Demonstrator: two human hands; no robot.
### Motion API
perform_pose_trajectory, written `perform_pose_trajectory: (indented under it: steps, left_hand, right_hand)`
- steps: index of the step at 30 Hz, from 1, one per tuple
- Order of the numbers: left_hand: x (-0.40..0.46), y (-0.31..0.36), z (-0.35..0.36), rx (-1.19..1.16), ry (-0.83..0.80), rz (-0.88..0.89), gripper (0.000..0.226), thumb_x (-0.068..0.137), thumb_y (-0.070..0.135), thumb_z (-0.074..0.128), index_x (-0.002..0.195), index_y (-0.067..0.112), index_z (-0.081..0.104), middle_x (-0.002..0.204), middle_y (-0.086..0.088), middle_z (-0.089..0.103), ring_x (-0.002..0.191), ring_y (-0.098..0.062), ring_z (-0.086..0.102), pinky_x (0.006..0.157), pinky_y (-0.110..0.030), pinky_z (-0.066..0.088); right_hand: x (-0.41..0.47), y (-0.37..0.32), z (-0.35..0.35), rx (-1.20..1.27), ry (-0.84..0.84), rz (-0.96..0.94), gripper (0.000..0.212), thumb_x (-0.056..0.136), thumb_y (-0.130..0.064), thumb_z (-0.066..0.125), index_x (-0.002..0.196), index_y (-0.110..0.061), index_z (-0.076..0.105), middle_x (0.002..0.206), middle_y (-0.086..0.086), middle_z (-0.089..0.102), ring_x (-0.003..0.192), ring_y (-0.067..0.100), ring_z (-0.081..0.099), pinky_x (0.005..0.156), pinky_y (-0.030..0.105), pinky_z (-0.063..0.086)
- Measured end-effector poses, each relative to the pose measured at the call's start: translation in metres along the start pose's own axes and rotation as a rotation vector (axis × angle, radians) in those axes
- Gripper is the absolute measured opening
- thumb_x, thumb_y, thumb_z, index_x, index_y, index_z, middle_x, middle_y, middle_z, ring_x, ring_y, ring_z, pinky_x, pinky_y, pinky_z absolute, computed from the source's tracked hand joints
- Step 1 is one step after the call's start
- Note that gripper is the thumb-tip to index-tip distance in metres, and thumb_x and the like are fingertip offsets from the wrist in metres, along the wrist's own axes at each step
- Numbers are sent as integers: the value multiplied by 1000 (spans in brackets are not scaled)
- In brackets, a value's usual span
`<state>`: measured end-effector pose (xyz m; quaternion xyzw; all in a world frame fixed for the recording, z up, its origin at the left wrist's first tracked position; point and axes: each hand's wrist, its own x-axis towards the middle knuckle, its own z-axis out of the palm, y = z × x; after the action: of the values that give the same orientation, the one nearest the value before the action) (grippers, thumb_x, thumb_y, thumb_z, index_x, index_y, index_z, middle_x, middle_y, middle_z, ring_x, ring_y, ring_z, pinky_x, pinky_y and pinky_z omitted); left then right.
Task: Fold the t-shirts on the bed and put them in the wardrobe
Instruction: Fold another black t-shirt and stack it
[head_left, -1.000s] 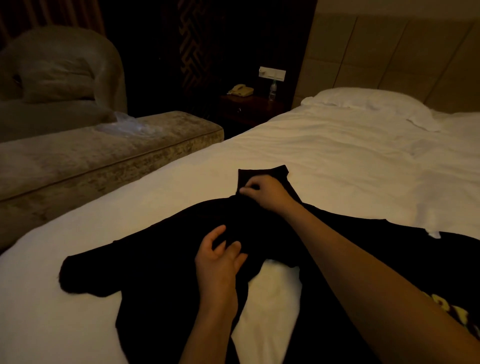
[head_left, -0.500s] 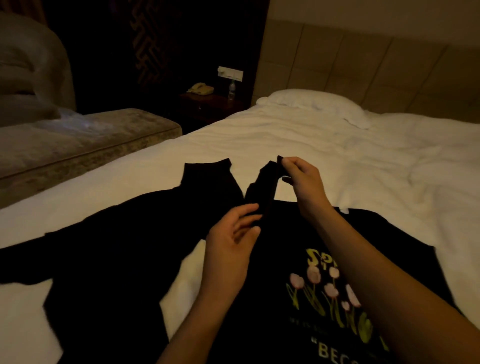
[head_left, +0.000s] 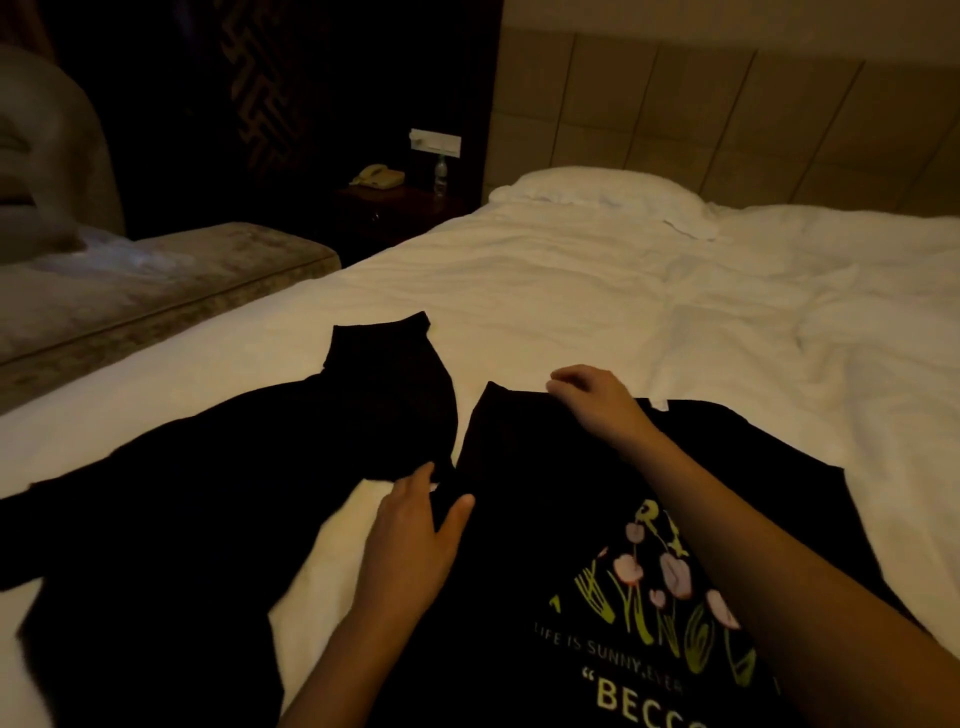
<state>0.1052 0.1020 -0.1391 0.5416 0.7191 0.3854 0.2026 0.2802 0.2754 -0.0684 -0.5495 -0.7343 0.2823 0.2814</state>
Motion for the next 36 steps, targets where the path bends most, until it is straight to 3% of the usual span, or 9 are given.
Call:
perform_pose_trajectory:
  steps: [4, 8, 14, 18, 22, 24, 27, 31, 36]
  left_hand:
    - [9, -10, 2, -56, -10, -17, 43, 97, 46, 51, 133, 23, 57, 123, 6, 65, 112, -10, 59, 86, -23, 45]
    - [15, -18, 0, -114, 18, -23, 23, 97, 36, 56, 108, 25, 72, 92, 12, 72, 86, 0, 64, 73, -22, 51]
    - [20, -31, -1, -384, 93, -45, 42, 95, 30, 57, 64, 1, 56, 60, -19, 57, 53, -17, 51, 54, -46, 43]
    - [22, -35, 0, -405, 114, -88, 32, 90, 31, 59, 70, 7, 69, 63, -9, 66, 63, -18, 66, 66, -44, 53]
    - [22, -26, -3, -424, 149, -164, 19, 93, 16, 64, 109, 18, 72, 82, 12, 70, 77, 5, 65, 68, -6, 46]
    - [21, -20, -5, -366, 113, -119, 29, 95, 27, 61, 124, 25, 63, 105, 17, 65, 92, 4, 61, 76, -8, 44]
    - [12, -10, -10, -83, 15, 152, 49, 98, 52, 43, 144, 36, 43, 137, 25, 39, 131, 3, 34, 103, -16, 28]
    - [7, -7, -4, 275, -280, 414, 68, 92, 69, 19, 152, 38, 27, 158, 23, 19, 145, 5, 0, 117, -22, 0]
    - [0, -9, 0, 470, -351, 410, 86, 78, 76, 2, 148, 39, 36, 156, 18, 29, 148, -2, 7, 121, -36, 2]
  right_hand:
    - [28, -4, 46, -274, -175, 137, 72, 94, -55, 53, 144, -5, 40, 142, 12, 50, 128, 30, 49, 93, 33, 41]
    - [50, 0, 75, -406, -168, 116, 46, 90, -59, 55, 79, -15, 52, 81, 3, 57, 84, 25, 61, 61, 31, 39]
    - [67, 1, 76, -134, 76, 46, 51, 99, -30, 53, 54, -13, 38, 56, 3, 42, 54, 16, 43, 49, 28, 28]
    - [71, 7, 74, -22, 185, 149, 51, 99, -31, 53, 52, -13, 41, 54, 3, 44, 55, 18, 45, 49, 29, 28]
    - [62, 5, 76, -111, 111, 113, 41, 102, -30, 44, 65, -13, 51, 71, 5, 56, 71, 24, 52, 55, 30, 32]
    - [53, 2, 73, -167, 88, 106, 31, 102, -34, 44, 99, -11, 65, 102, 9, 65, 98, 29, 60, 73, 33, 44]
    - [28, -2, 60, -328, 108, 53, 47, 100, -37, 46, 142, -15, 48, 133, 8, 60, 122, 30, 54, 95, 41, 48]
    - [-14, 6, 43, -690, 46, -13, 49, 99, -43, 46, 140, -15, 46, 129, 12, 59, 120, 33, 51, 94, 42, 43]
    - [-44, 31, 22, -773, -61, 87, 51, 98, -50, 48, 129, -9, 54, 122, 12, 61, 112, 31, 58, 89, 40, 47]
